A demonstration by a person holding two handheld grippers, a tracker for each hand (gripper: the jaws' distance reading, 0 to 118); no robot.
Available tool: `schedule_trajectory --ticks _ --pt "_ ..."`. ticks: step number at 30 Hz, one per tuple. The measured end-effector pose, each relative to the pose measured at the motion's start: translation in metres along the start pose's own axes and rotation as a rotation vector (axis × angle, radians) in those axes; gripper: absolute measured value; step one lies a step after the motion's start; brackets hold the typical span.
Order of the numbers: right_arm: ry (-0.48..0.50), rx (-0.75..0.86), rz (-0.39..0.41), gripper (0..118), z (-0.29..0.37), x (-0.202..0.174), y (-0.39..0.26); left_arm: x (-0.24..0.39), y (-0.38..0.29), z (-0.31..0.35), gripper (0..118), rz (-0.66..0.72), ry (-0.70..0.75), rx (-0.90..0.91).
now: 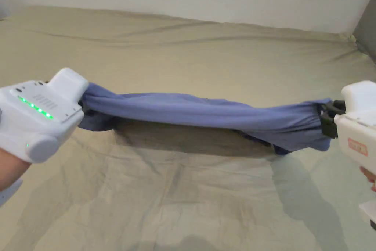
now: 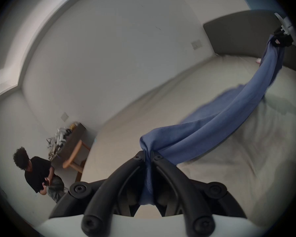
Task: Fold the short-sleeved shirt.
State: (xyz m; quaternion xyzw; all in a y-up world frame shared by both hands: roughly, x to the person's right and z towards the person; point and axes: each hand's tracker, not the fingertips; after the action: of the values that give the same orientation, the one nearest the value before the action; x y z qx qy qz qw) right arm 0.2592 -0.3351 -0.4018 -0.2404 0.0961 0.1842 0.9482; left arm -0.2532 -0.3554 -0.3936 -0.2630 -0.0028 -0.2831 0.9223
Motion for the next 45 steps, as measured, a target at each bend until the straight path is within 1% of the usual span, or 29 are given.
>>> schedule_trajectory --ticks 1,3,5,7,10,11,13,16,17,20,23,26,27,28,29,30,31,32,34,36,38,40,41,42,43,45 --pt "0.023 -0.024 0.003 5 0.016 -0.015 -0.014 0.011 -0.019 0.011 2 -0.031 -0.018 -0.038" --pt "0.061 -0.077 0.033 5 0.041 -0.035 -0.051 0.029 -0.057 0.032 2 -0.090 -0.053 -0.092" --pt "0.098 -0.148 0.096 5 0.064 -0.057 -0.085 0.046 -0.092 0.056 2 -0.120 -0.097 -0.167" --pt "0.125 -0.213 0.160 5 0.084 -0.074 -0.113 0.059 -0.125 0.071 2 -0.120 -0.177 -0.249" --pt "0.215 -0.341 0.187 5 0.110 -0.096 -0.145 0.078 -0.164 0.096 2 -0.164 -0.230 -0.342" --pt "0.229 -0.384 0.209 5 0.116 -0.102 -0.153 0.084 -0.175 0.103 2 -0.186 -0.245 -0.367" --pt "0.251 -0.449 0.220 5 0.131 -0.112 -0.162 0.090 -0.189 0.117 2 -0.202 -0.267 -0.403" --pt "0.300 -0.541 0.177 5 0.149 -0.118 -0.172 0.095 -0.204 0.134 2 -0.170 -0.327 -0.469" --pt "0.306 -0.564 0.171 5 0.151 -0.111 -0.181 0.097 -0.209 0.140 2 -0.164 -0.337 -0.474" --pt "0.308 -0.631 0.154 5 0.158 -0.112 -0.193 0.105 -0.223 0.149 2 -0.158 -0.391 -0.519" --pt "0.307 -0.682 0.087 6 0.152 -0.106 -0.209 0.113 -0.230 0.150 3 -0.150 -0.407 -0.529" --pt "0.274 -0.693 0.020 14 0.138 -0.102 -0.215 0.117 -0.230 0.142 5 -0.108 -0.388 -0.523" --pt "0.260 -0.701 0.009 14 0.135 -0.100 -0.213 0.117 -0.228 0.141 5 -0.072 -0.376 -0.515" --pt "0.234 -0.697 0.008 27 0.134 -0.098 -0.209 0.115 -0.224 0.140 15 -0.035 -0.366 -0.500" --pt "0.216 -0.684 0.013 57 0.135 -0.101 -0.204 0.111 -0.219 0.139 34 0.000 -0.361 -0.487" --pt "0.216 -0.654 0.017 81 0.137 -0.096 -0.194 0.103 -0.211 0.137 55 0.052 -0.349 -0.462" --pt "0.195 -0.612 0.006 96 0.140 -0.091 -0.182 0.099 -0.203 0.137 83 0.100 -0.330 -0.436" --pt "0.174 -0.578 -0.011 99 0.143 -0.084 -0.168 0.089 -0.190 0.140 106 0.154 -0.326 -0.386" --pt "0.129 -0.491 -0.042 99 0.153 -0.074 -0.135 0.072 -0.163 0.147 108 0.255 -0.299 -0.285" --pt "0.085 -0.324 -0.052 99 0.166 -0.066 -0.092 0.051 -0.122 0.159 108 0.344 -0.231 -0.152" --pt "0.035 -0.170 -0.095 99 0.172 -0.058 -0.056 0.034 -0.083 0.173 108 0.417 -0.159 -0.009" --pt "0.003 -0.043 -0.140 99 0.182 -0.059 -0.020 0.023 -0.048 0.188 108 0.474 -0.097 0.129" --pt "-0.006 0.025 -0.164 99 0.194 -0.073 0.005 0.018 -0.028 0.199 107 0.492 -0.063 0.205" --pt "-0.007 0.087 -0.177 98 0.202 -0.080 0.022 0.017 -0.013 0.208 104 0.497 -0.025 0.257" --pt "-0.012 0.140 -0.187 96 0.207 -0.086 0.035 0.017 0.001 0.216 98 0.499 0.014 0.305" --pt "-0.036 0.231 -0.172 90 0.217 -0.104 0.059 0.020 0.025 0.231 71 0.497 0.082 0.402"
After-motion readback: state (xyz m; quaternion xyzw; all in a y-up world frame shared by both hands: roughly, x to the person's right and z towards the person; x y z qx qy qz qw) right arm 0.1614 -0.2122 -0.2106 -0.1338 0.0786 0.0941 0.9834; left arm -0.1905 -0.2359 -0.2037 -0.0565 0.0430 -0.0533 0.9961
